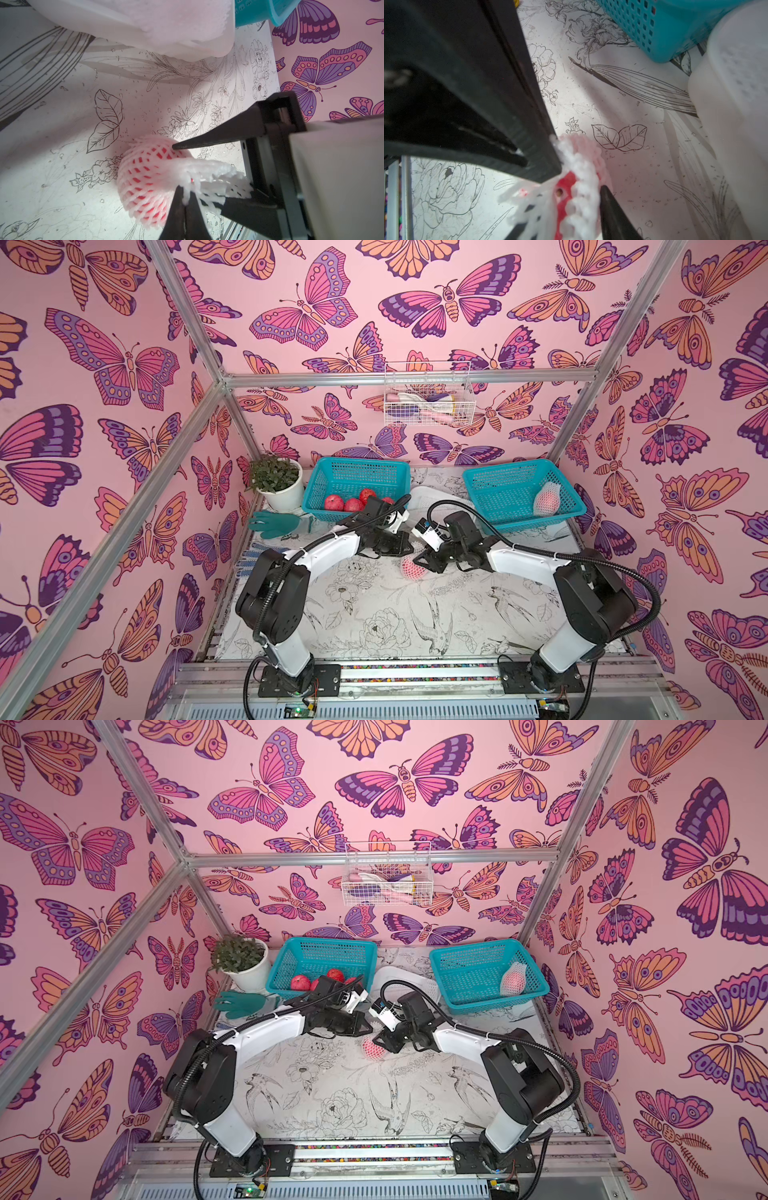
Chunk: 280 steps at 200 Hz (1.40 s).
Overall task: Remove foam nets from apples
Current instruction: Remove the foam net from the apple.
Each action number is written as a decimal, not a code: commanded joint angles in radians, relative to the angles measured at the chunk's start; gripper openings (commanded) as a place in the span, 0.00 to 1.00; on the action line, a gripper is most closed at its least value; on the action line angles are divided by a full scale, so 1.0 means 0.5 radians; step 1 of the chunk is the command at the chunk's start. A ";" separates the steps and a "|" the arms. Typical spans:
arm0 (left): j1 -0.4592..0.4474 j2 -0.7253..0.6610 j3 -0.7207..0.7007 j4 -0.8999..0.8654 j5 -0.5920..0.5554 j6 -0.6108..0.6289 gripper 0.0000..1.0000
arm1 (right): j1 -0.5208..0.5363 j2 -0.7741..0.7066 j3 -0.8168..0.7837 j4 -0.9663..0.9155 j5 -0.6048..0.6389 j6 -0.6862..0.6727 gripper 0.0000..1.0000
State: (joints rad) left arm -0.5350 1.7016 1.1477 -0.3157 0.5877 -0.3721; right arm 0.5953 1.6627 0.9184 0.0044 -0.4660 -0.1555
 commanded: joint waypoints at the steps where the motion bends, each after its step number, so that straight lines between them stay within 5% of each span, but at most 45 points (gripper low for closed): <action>1: 0.015 -0.072 0.000 -0.034 0.025 0.023 0.00 | 0.002 -0.027 0.047 0.028 -0.046 0.012 0.31; 44: 0.015 -0.146 -0.018 -0.034 -0.018 0.035 0.00 | 0.030 -0.154 0.048 -0.003 0.063 0.017 0.11; 80: 0.015 -0.222 -0.046 -0.034 -0.052 0.036 0.03 | 0.055 -0.229 0.044 -0.020 0.174 0.049 0.06; 144: 0.015 -0.479 -0.086 -0.041 -0.247 0.080 0.65 | 0.055 -0.336 0.064 -0.040 0.298 0.158 0.00; 192: 0.021 -0.712 -0.038 -0.152 -0.489 0.206 0.84 | 0.046 -0.503 0.216 -0.250 0.628 0.234 0.00; 280: 0.119 -0.795 -0.173 -0.180 -0.455 0.286 0.85 | -0.341 -0.229 0.886 -0.488 0.734 0.646 0.00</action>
State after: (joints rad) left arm -0.4797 1.2953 1.1011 -0.3904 0.3580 -0.2512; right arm 0.4843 1.4601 1.2488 -0.1905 -0.1165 0.0608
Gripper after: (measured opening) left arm 0.857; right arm 0.066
